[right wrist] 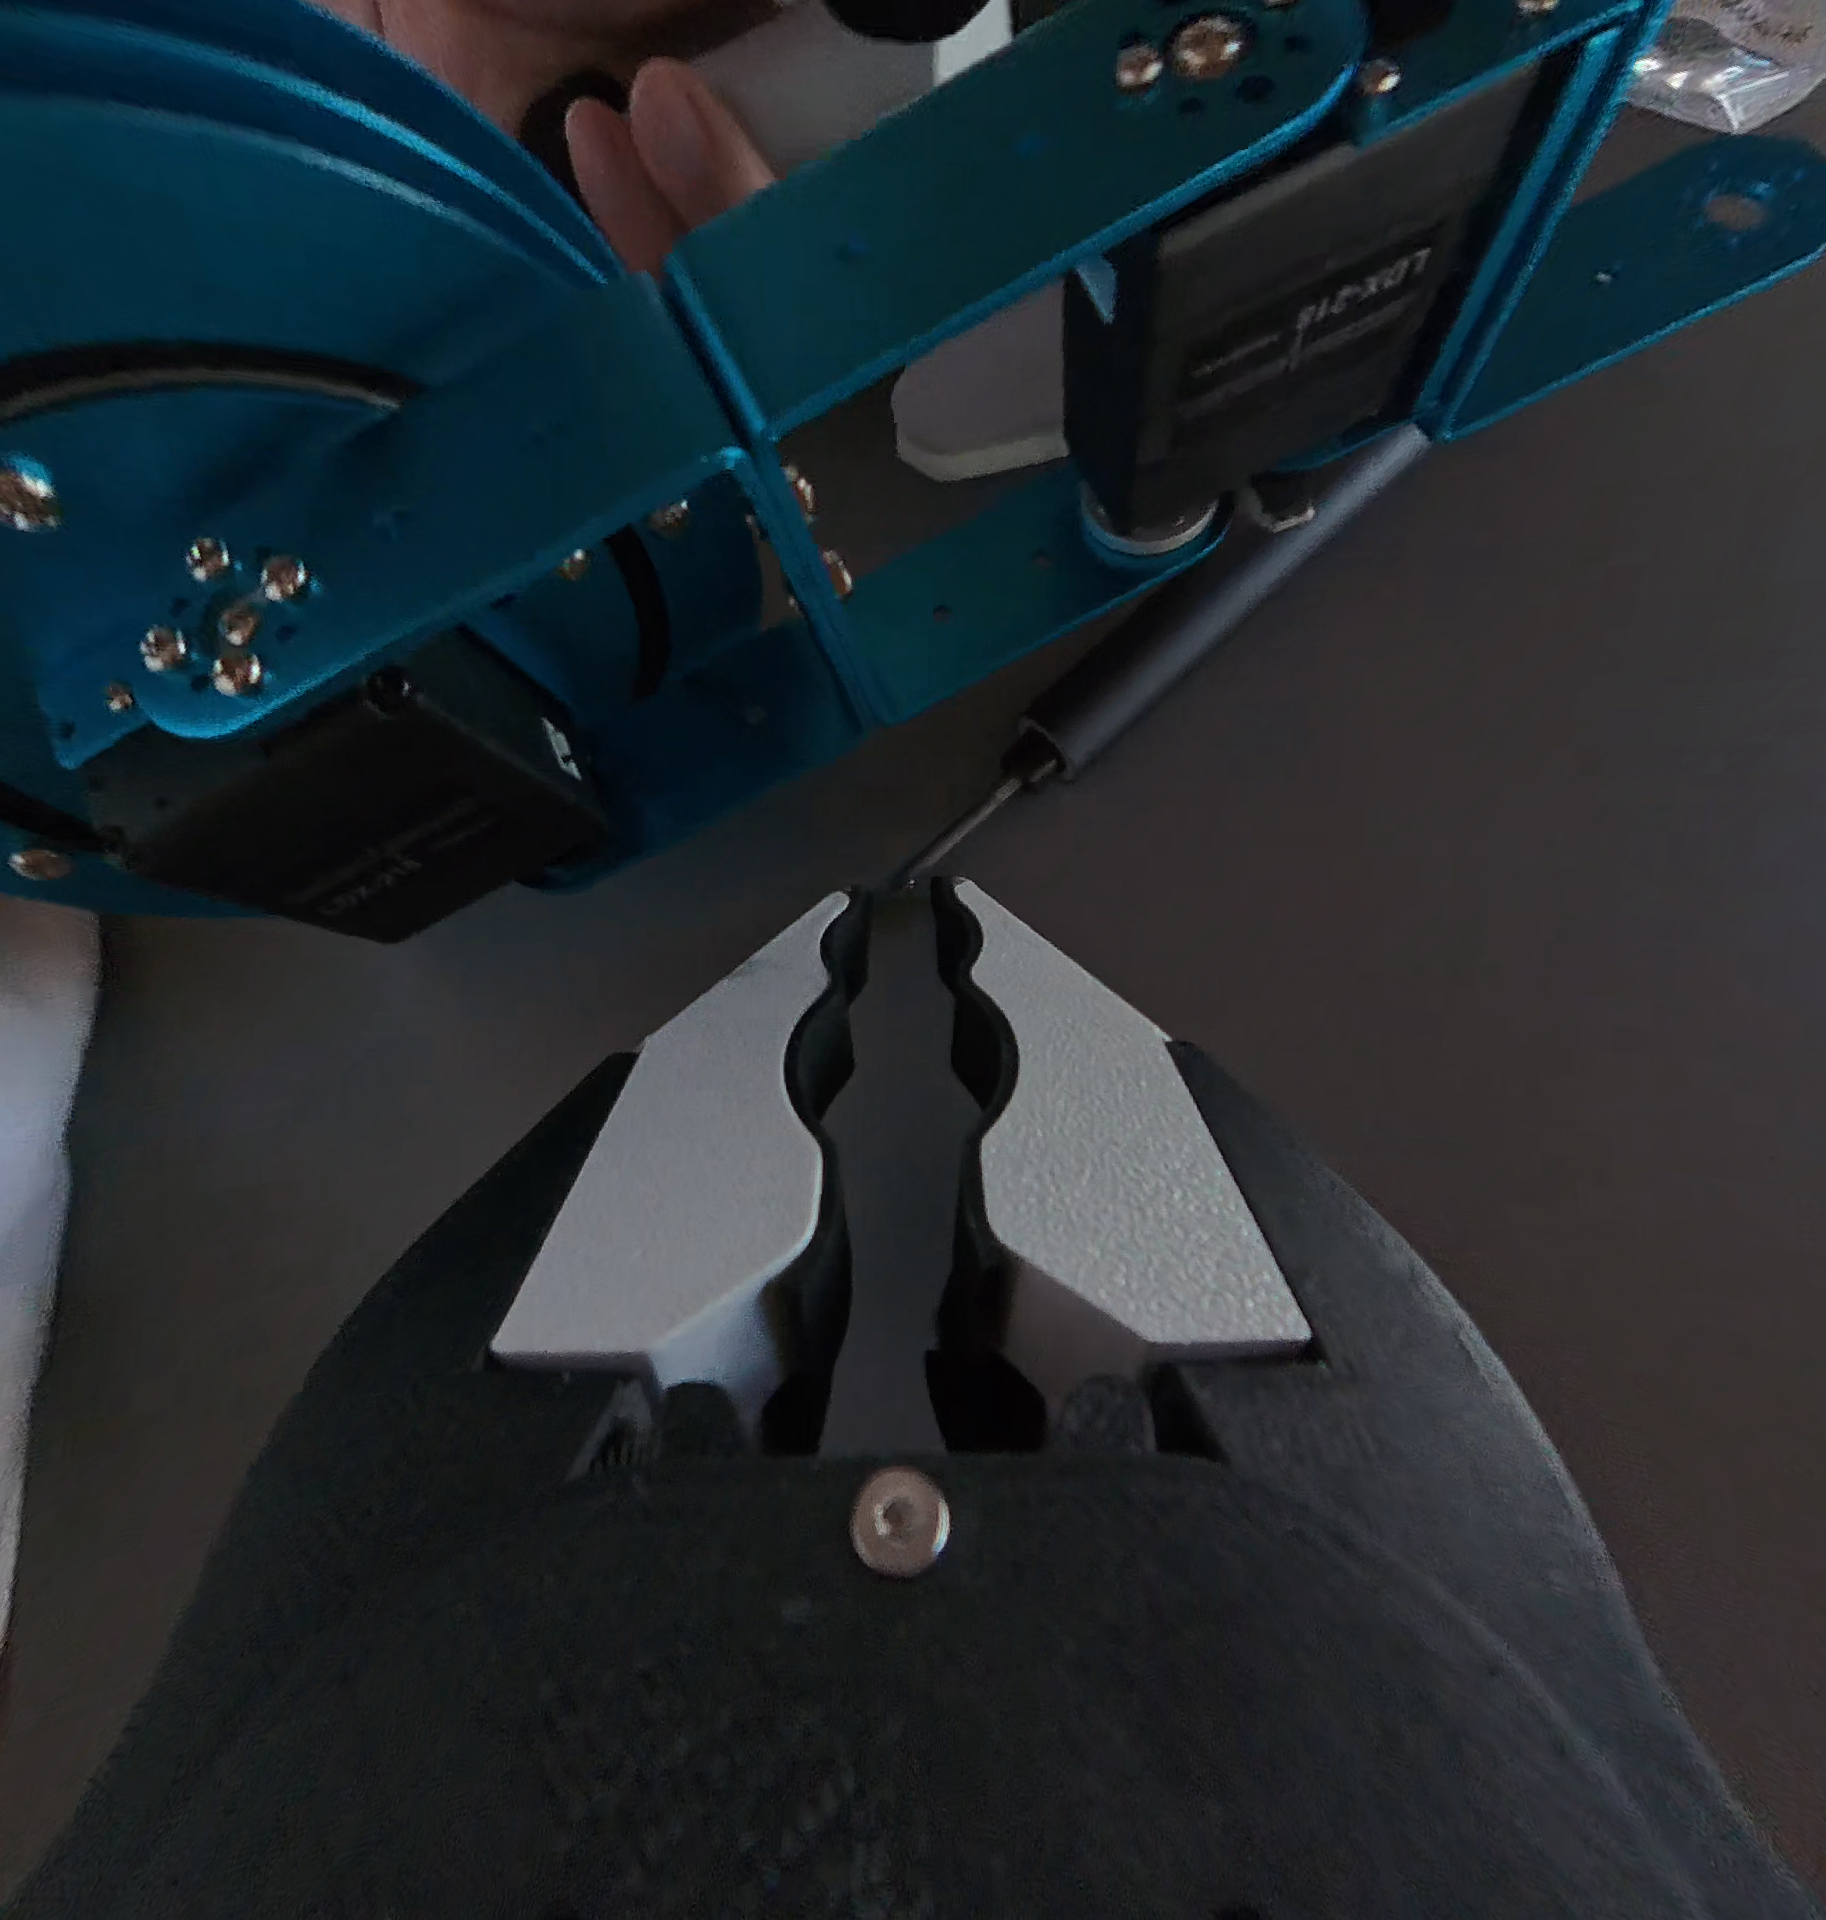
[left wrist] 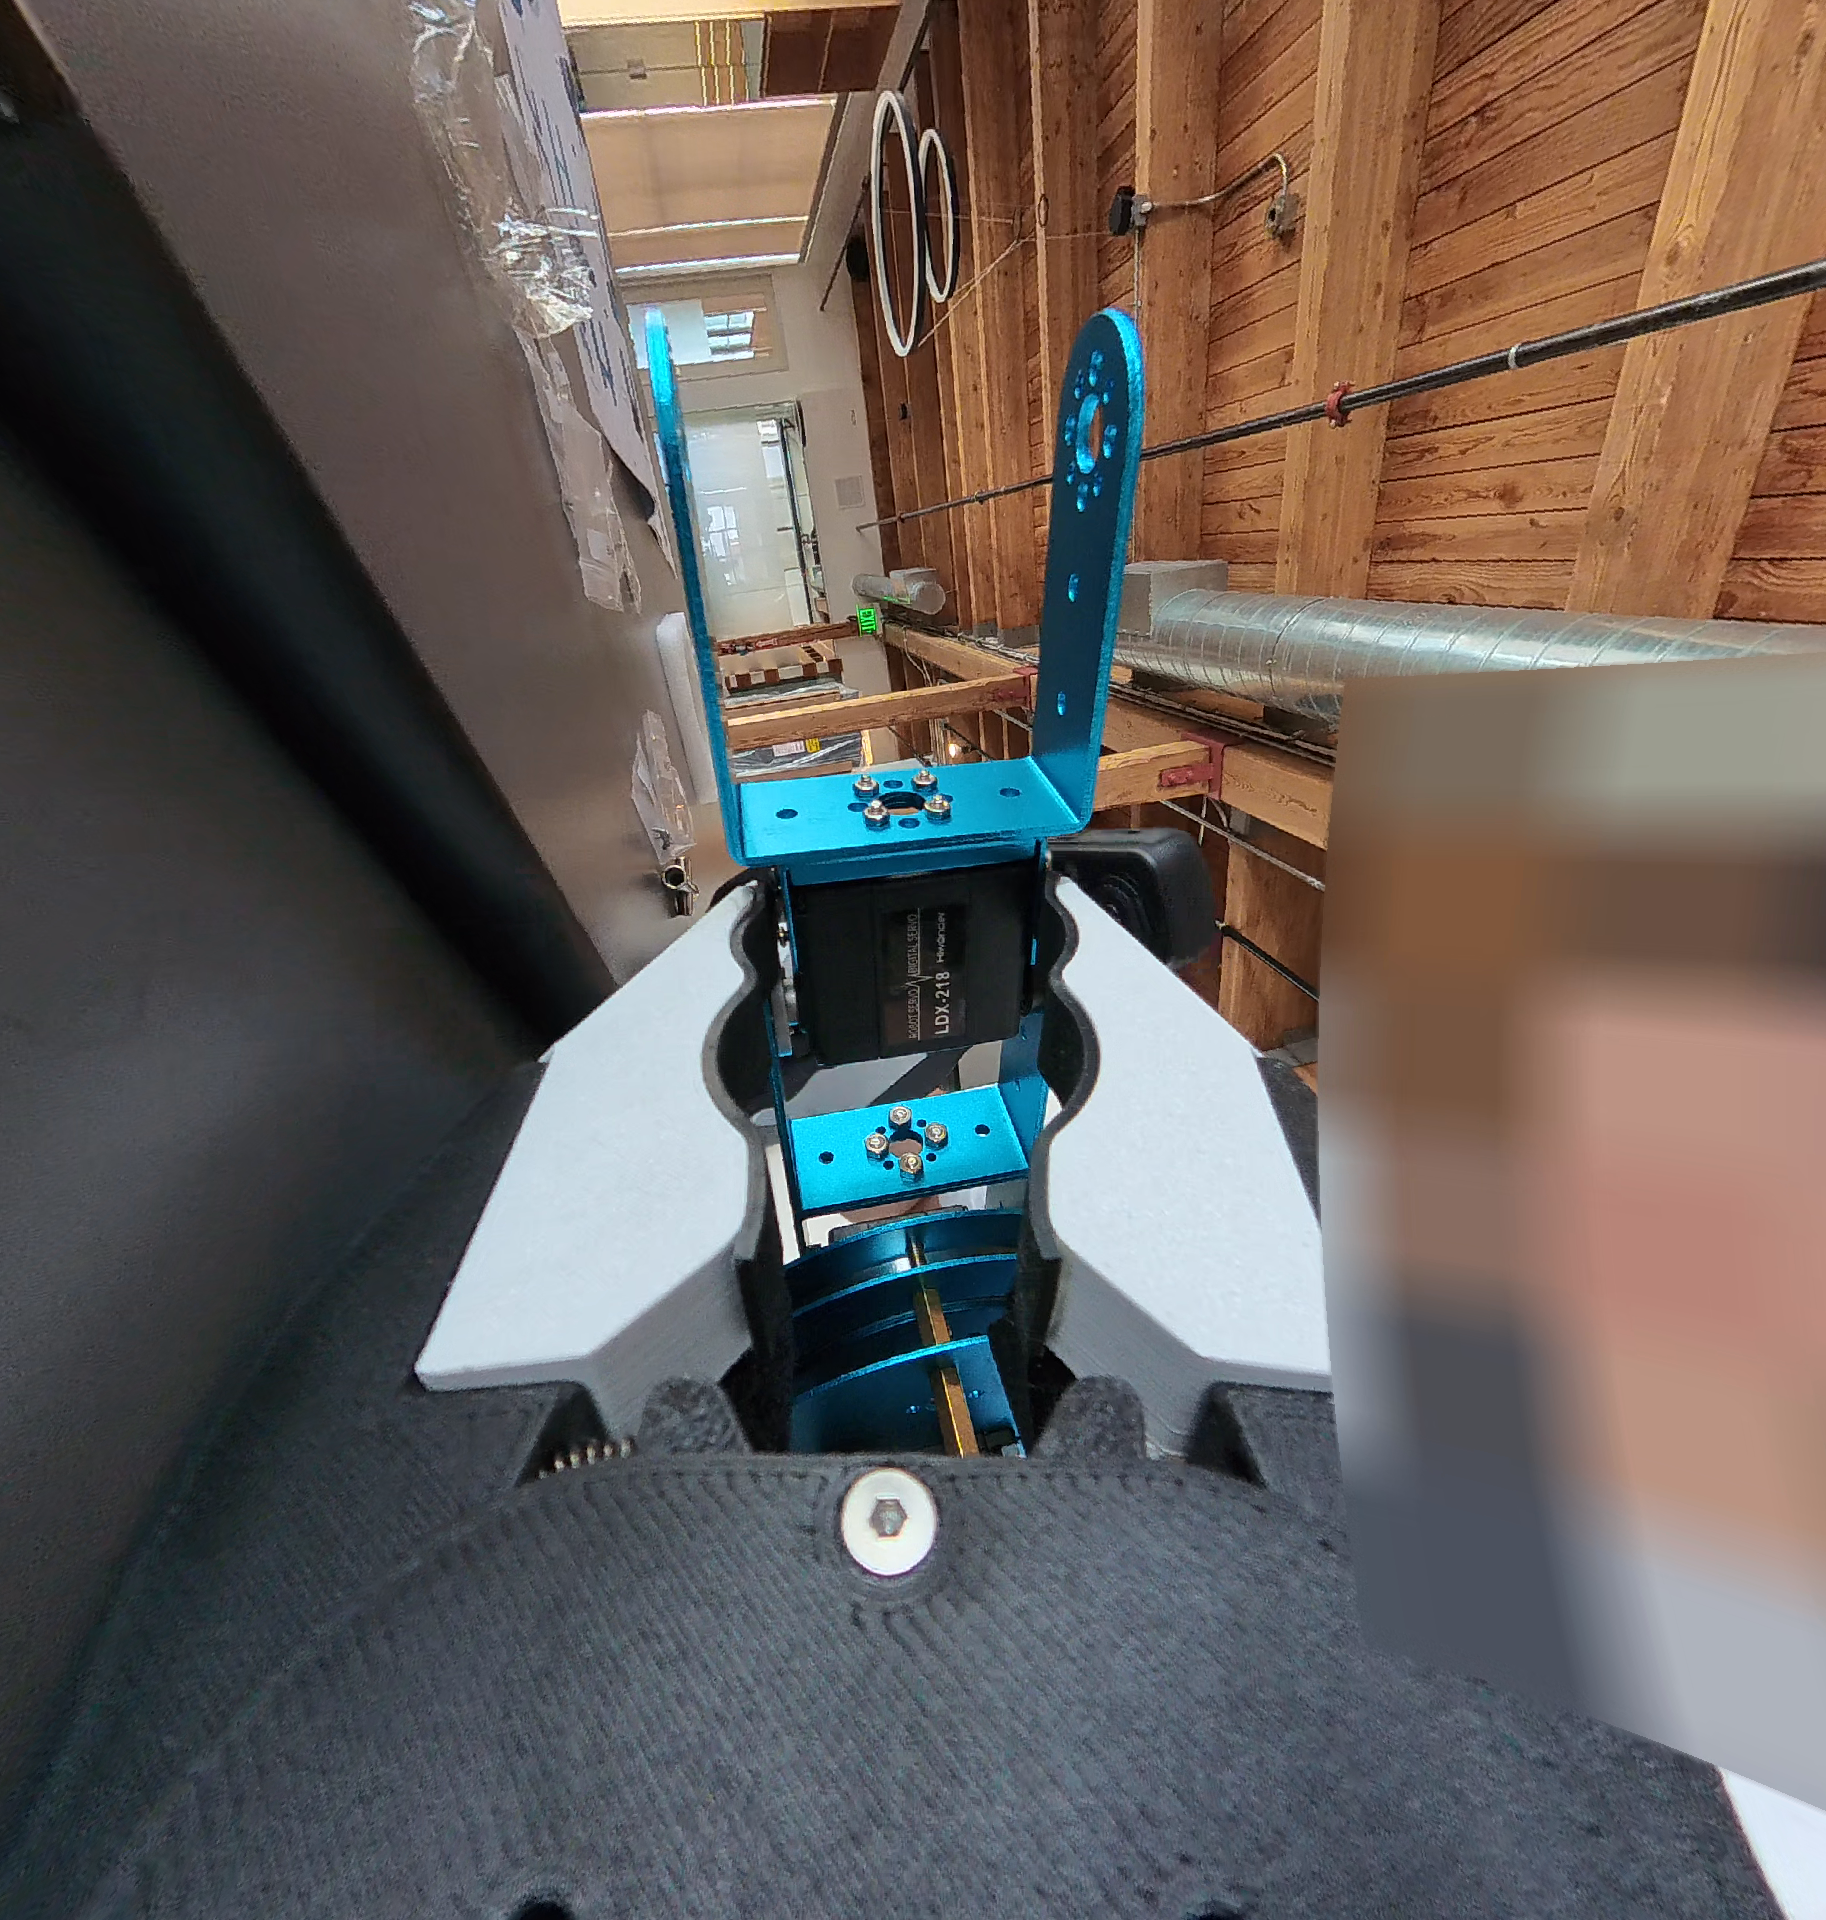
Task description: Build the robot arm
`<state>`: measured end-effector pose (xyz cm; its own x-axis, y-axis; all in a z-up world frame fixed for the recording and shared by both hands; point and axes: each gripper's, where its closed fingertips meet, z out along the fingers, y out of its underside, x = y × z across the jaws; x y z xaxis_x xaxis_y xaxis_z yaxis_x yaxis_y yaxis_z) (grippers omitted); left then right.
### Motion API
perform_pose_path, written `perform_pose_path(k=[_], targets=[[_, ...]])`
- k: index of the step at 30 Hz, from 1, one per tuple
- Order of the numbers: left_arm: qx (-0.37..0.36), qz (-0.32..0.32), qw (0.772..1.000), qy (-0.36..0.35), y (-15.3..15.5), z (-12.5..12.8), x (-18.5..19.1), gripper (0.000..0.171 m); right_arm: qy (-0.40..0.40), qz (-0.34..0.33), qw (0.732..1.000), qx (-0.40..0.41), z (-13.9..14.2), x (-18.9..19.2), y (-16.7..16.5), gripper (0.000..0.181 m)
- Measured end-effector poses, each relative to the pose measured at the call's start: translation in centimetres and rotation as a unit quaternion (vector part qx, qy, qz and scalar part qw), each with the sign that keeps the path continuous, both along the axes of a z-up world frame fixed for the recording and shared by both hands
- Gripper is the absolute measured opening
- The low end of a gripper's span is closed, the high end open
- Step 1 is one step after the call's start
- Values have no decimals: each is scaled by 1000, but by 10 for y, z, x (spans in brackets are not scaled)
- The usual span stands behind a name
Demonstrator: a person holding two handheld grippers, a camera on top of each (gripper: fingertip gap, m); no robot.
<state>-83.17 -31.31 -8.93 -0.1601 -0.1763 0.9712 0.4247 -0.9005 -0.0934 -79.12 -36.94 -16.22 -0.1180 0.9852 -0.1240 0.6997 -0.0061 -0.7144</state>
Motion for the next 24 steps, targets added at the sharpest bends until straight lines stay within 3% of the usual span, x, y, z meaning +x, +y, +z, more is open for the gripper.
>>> perform_pose_path(k=[12,21,24], targets=[[1,0,1000,1,0,0,0,49,15,2,999,-45,6,9,-1,0],[1,0,1000,1,0,0,0,49,-26,-38,999,-27,-4,52,34,1],[1,0,1000,1,0,0,1,49,-53,-38,998,-11,-3,61,43,11]])
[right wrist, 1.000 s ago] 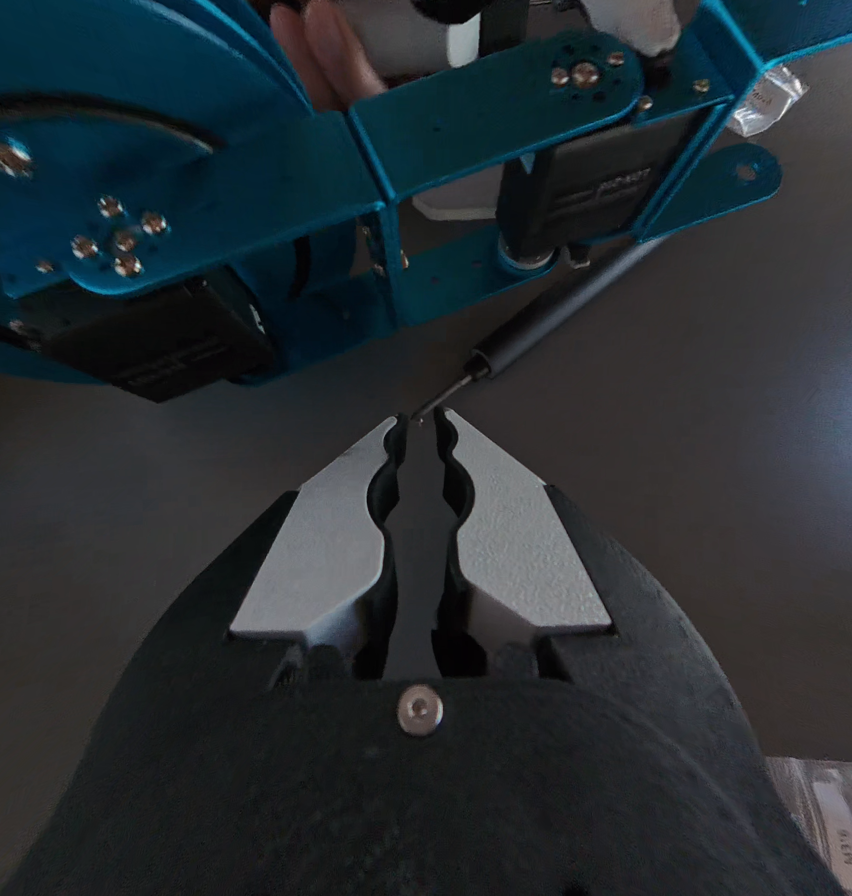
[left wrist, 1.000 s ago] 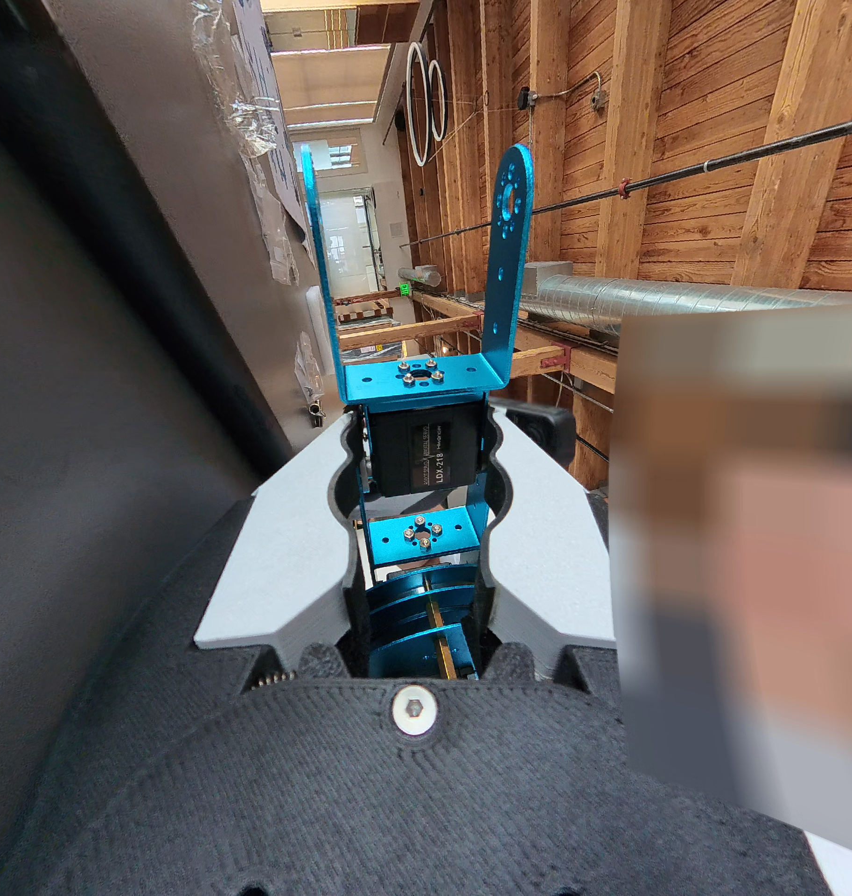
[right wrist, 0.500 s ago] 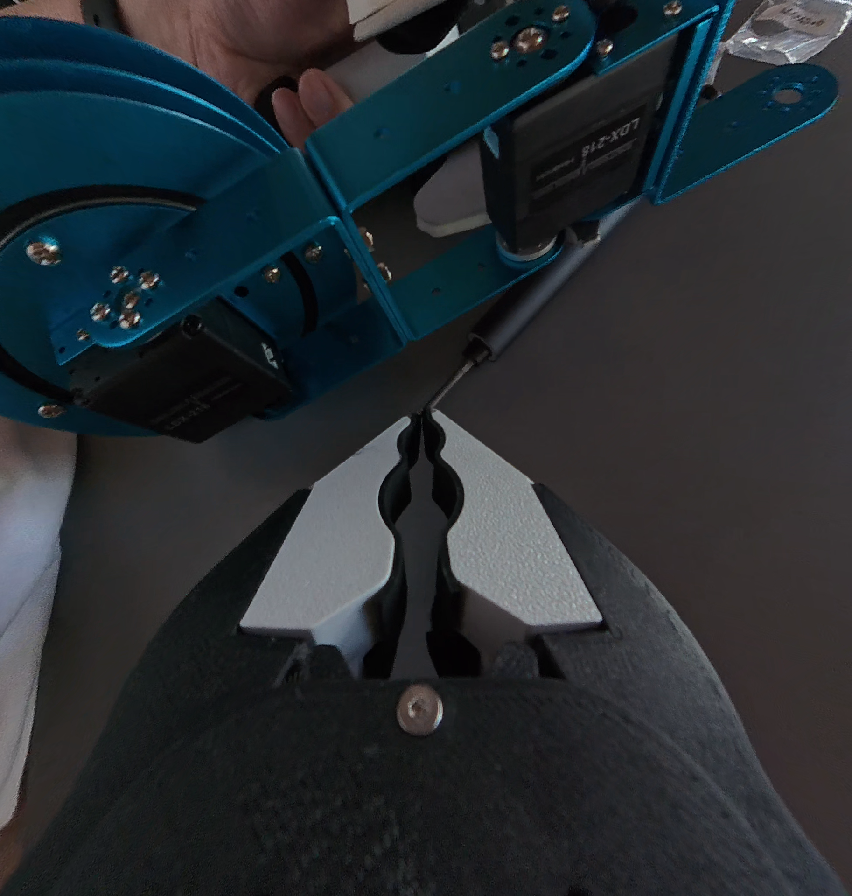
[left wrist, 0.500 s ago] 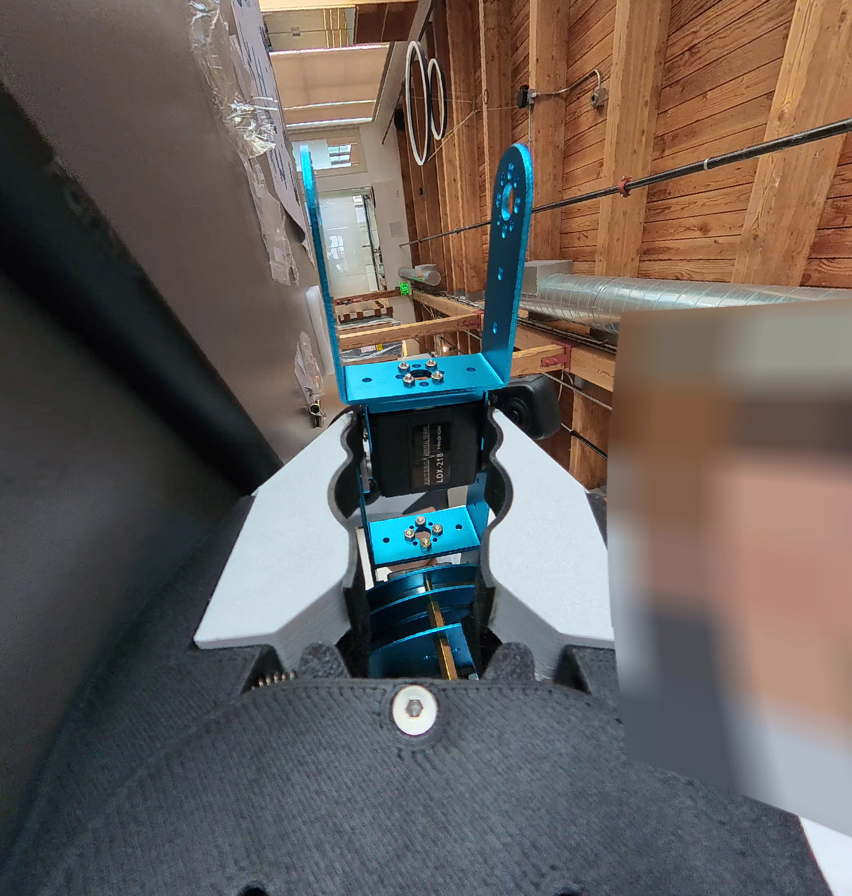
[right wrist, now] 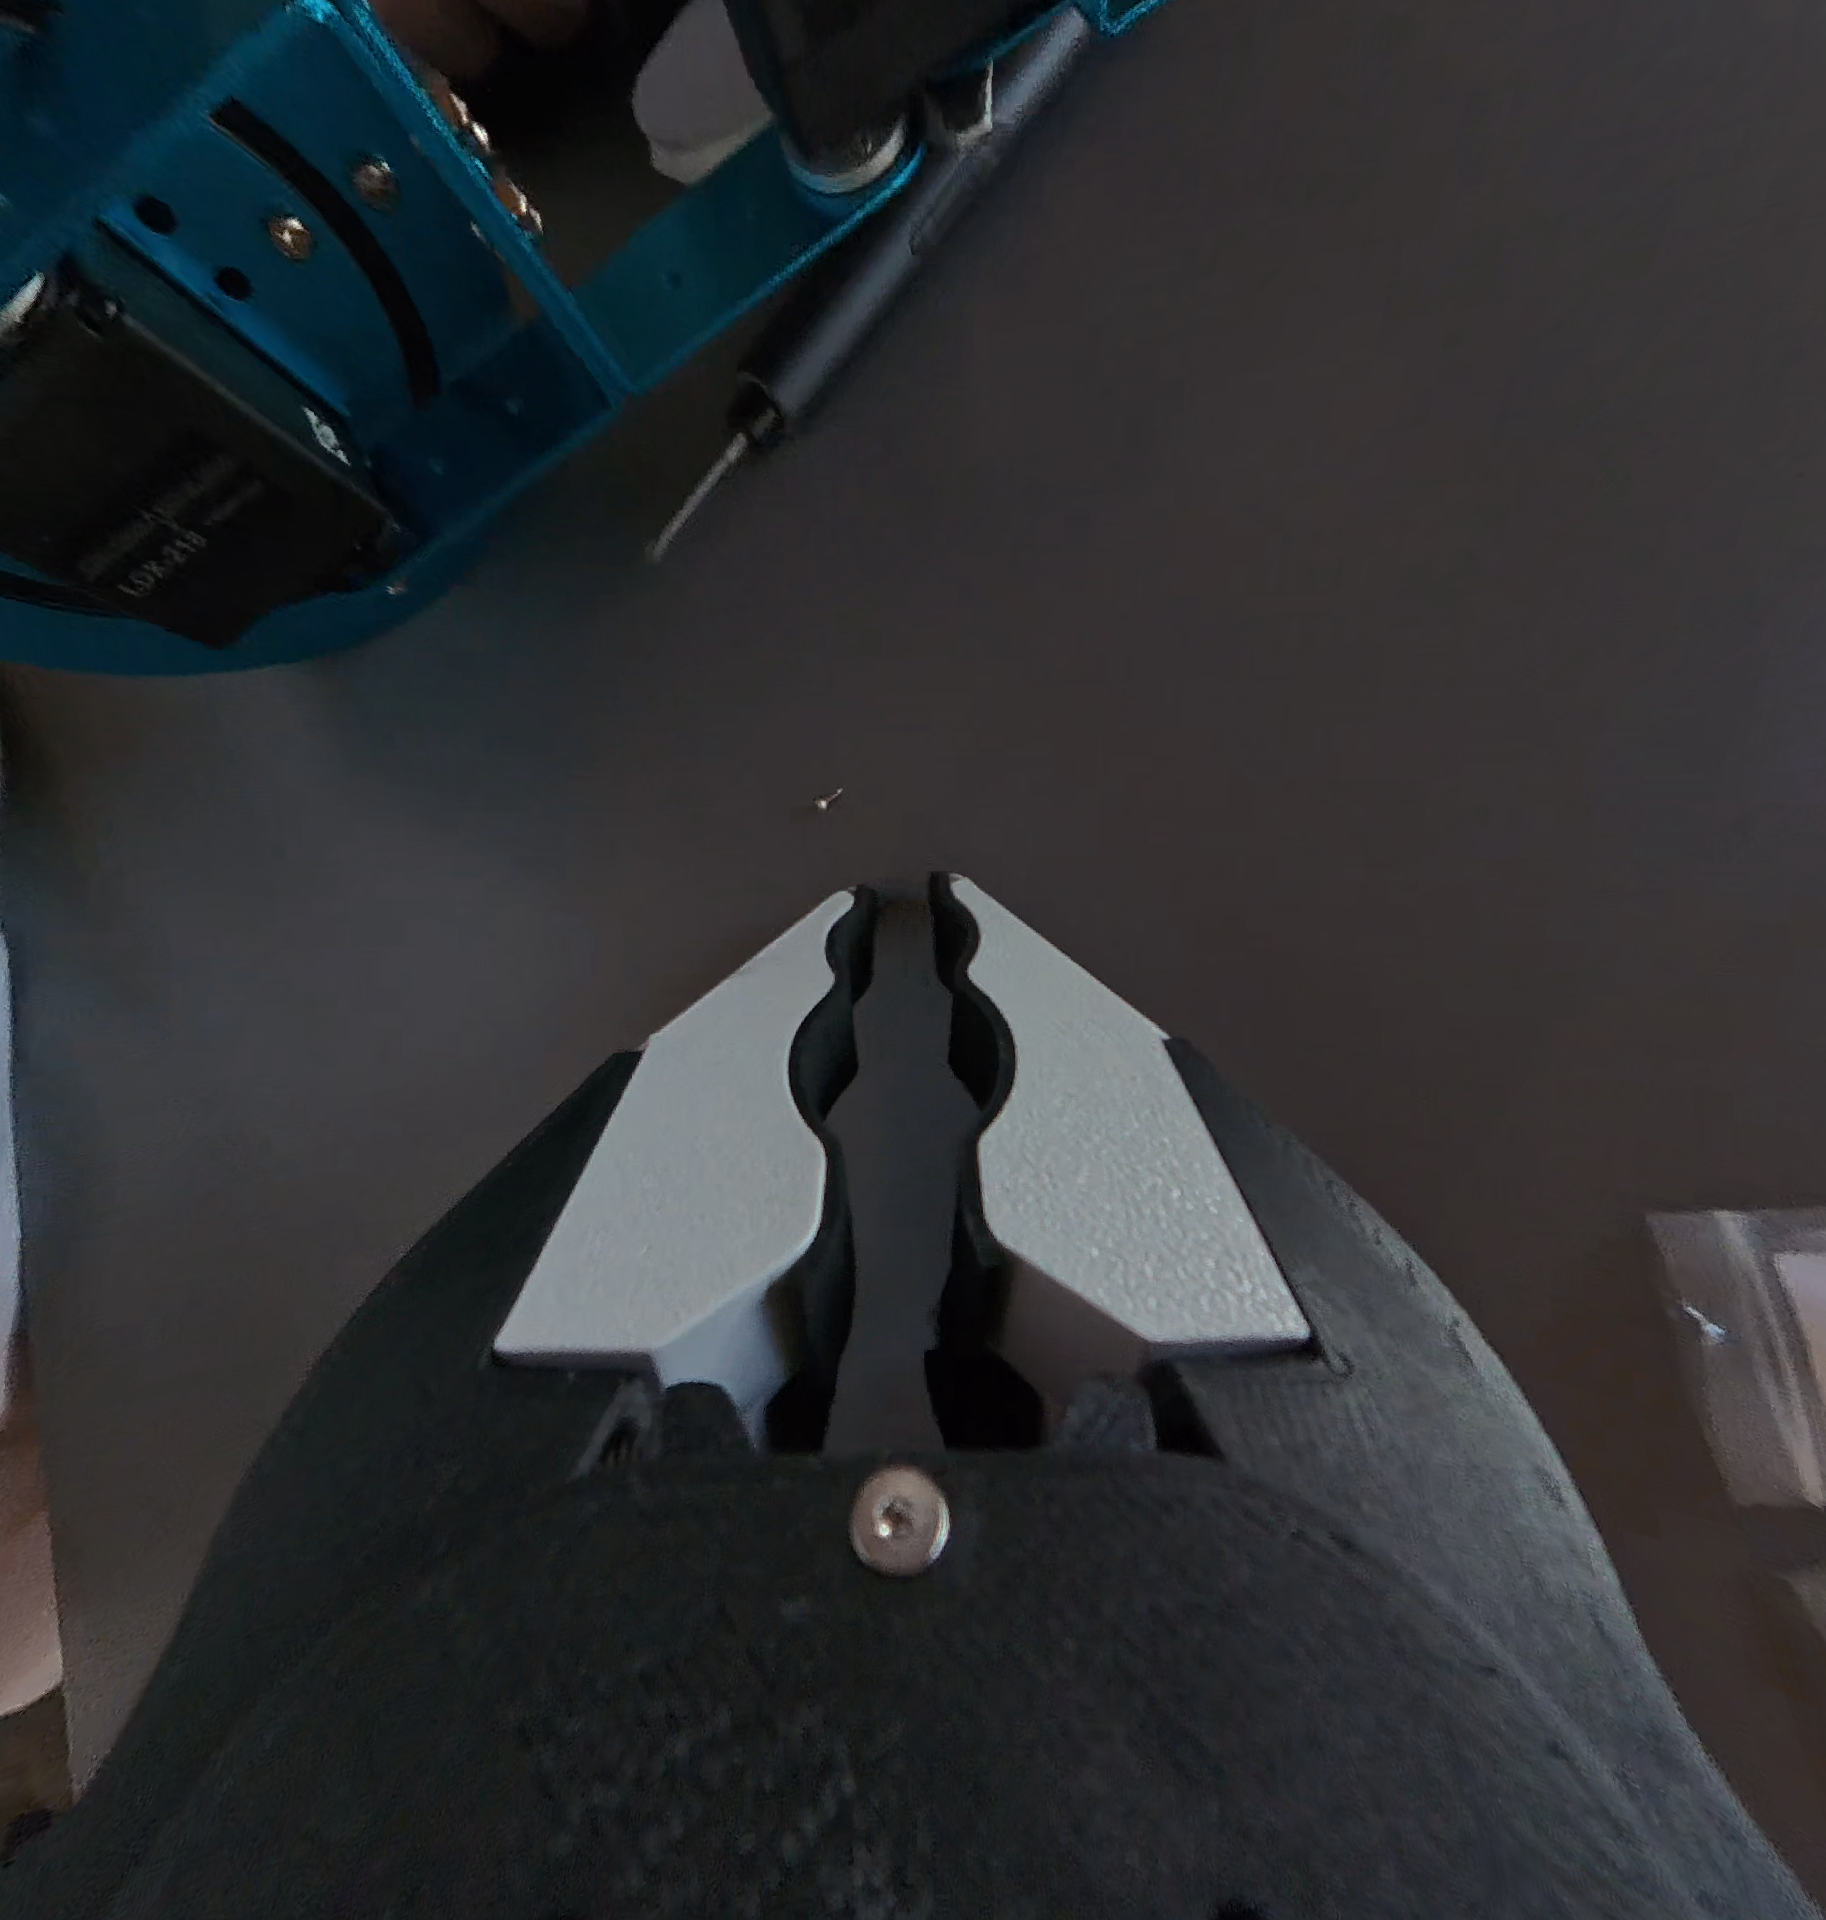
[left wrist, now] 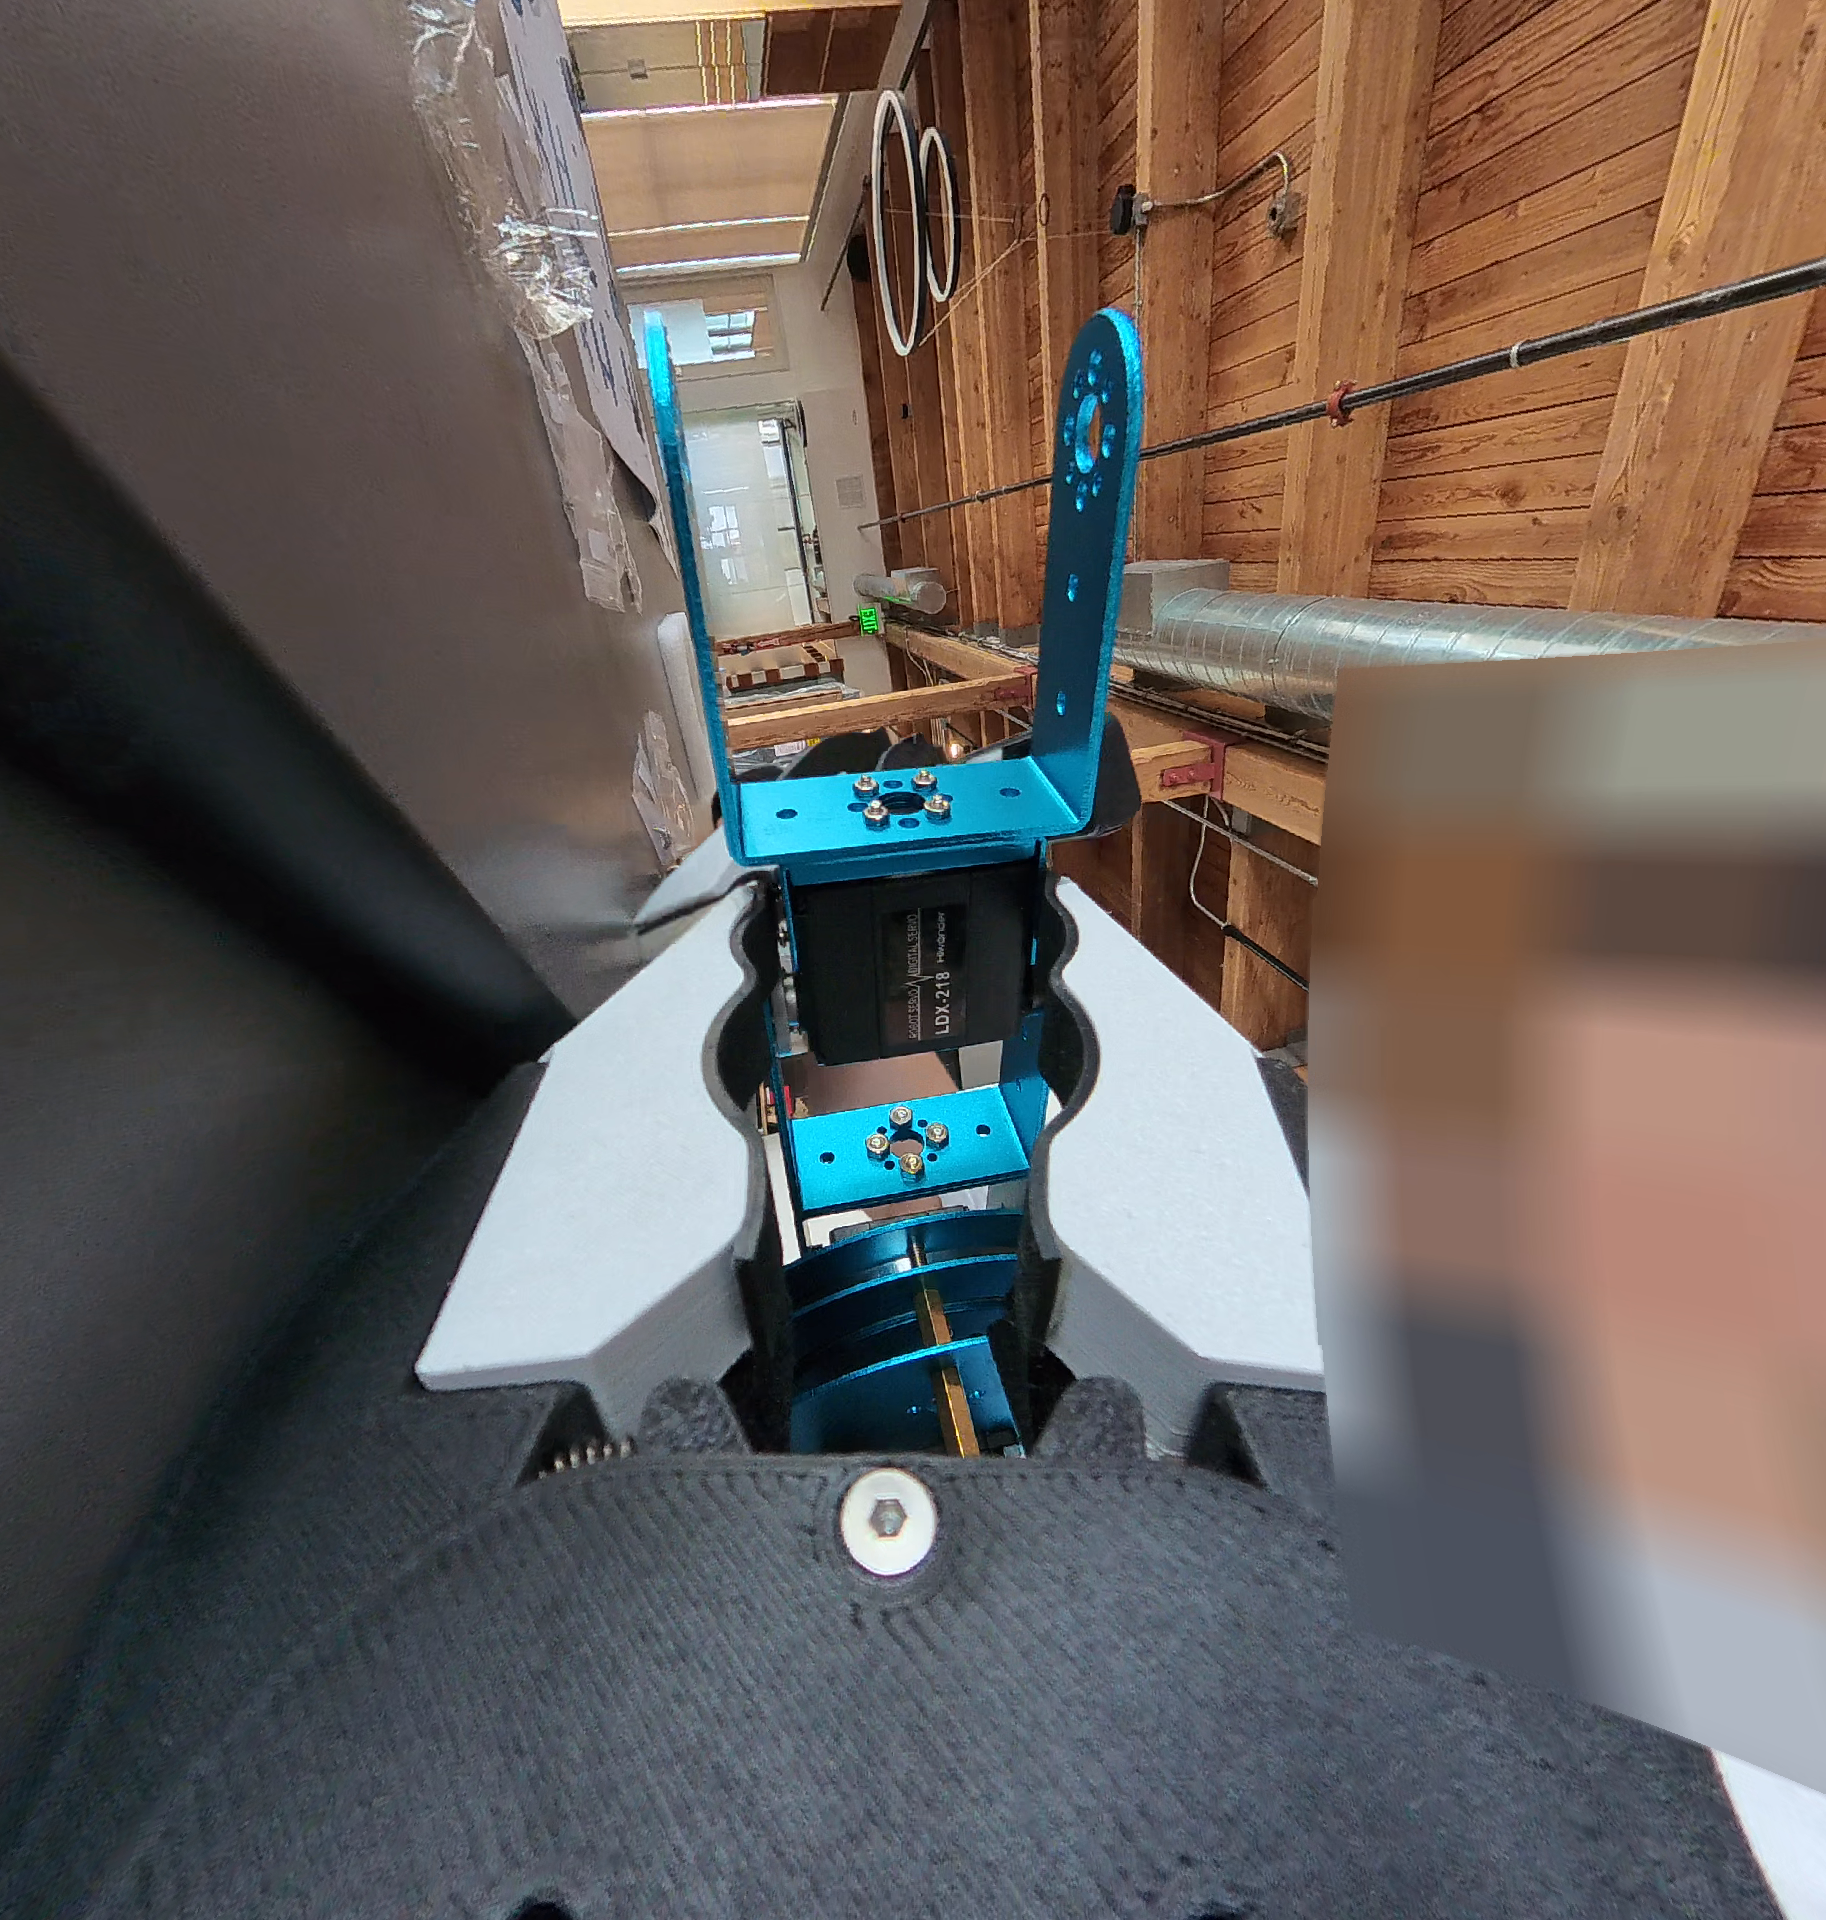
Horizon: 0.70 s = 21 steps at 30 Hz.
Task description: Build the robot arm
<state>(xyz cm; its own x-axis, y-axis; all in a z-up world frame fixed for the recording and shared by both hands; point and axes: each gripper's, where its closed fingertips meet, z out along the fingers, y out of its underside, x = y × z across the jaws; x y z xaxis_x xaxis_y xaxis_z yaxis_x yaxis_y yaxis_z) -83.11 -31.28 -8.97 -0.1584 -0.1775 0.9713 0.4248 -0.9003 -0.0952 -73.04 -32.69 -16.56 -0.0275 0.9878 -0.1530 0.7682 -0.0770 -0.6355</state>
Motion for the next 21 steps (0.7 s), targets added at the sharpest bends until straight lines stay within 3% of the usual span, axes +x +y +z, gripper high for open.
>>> perform_pose_path(k=[3,6,8,10,14,21], targets=[[0,0,1000,0,0,0,0,49,-4,10,1000,7,12,-2,0,11],[0,1,1000,0,0,0,0,49,-19,62,998,23,17,-2,-7,9],[1,1,1000,0,0,0,0,49,-52,44,998,19,11,2,0,9],[0,1,1000,0,0,0,0,49,-43,48,998,-8,10,0,-8,11],[0,1,1000,0,0,0,0,49,14,61,996,55,7,-8,0,14],[0,0,1000,-1,0,0,1,49,40,193,979,56,10,-16,-6,15]])
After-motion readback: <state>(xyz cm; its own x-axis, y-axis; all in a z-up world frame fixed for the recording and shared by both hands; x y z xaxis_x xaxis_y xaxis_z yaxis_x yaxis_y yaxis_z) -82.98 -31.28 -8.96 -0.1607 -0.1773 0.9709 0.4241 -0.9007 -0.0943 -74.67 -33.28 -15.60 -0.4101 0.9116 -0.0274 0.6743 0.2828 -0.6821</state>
